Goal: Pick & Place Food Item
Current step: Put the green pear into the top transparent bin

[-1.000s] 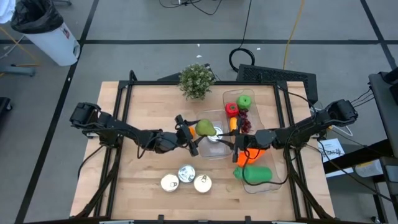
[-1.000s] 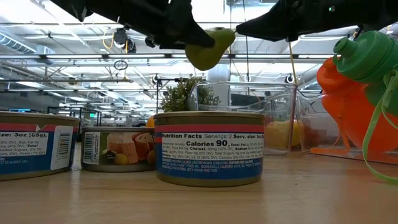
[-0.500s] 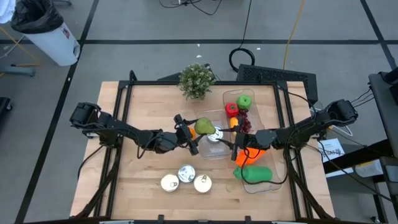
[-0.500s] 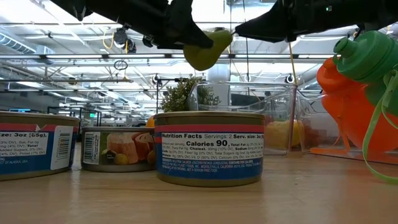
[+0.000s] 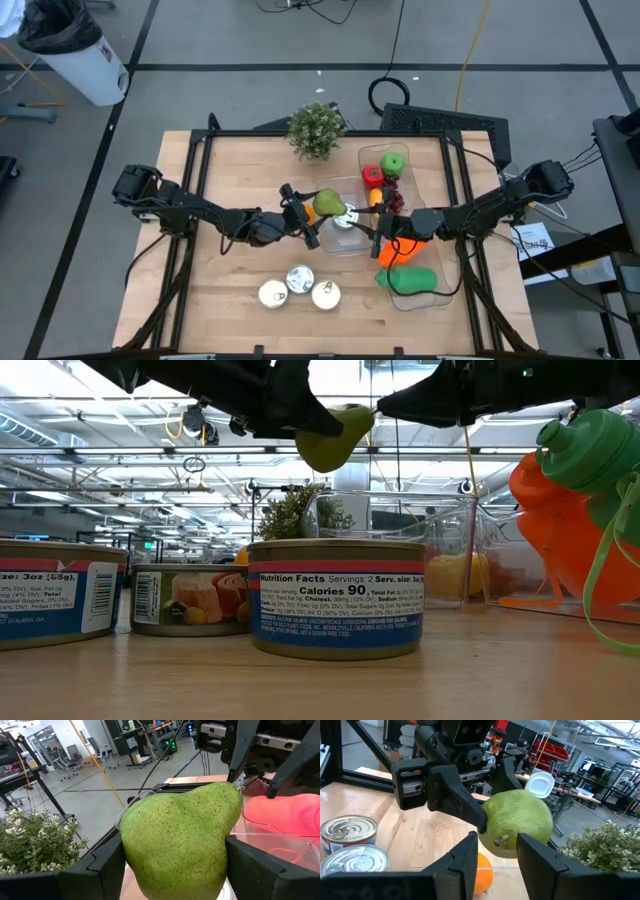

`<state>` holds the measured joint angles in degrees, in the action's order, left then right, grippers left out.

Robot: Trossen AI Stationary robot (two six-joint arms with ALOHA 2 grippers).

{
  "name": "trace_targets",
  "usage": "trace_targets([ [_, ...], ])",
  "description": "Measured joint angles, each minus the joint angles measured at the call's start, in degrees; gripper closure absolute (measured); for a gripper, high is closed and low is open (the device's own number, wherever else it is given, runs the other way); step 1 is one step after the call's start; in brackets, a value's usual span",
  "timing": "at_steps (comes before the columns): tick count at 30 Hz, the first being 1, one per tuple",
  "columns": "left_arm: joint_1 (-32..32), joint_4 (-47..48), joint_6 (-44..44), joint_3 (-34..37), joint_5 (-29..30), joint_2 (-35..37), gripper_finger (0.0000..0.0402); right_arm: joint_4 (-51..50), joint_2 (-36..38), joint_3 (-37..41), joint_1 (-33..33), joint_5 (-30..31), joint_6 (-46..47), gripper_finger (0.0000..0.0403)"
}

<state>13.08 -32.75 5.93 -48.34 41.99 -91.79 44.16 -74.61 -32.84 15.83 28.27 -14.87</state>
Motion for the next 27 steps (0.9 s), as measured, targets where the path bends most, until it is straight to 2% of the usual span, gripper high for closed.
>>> trace_targets([
  [9,0.0,0.9,0.0,0.0,0.0,0.0,0.0132,2.4,-4.2,-1.1,0.0,0.3,-2.4,0.0290],
  [27,0.0,1.3,0.0,0.0,0.0,0.0,0.0130,2.3,-4.0,-1.6,0.0,1.9,-3.0,0.0345],
])
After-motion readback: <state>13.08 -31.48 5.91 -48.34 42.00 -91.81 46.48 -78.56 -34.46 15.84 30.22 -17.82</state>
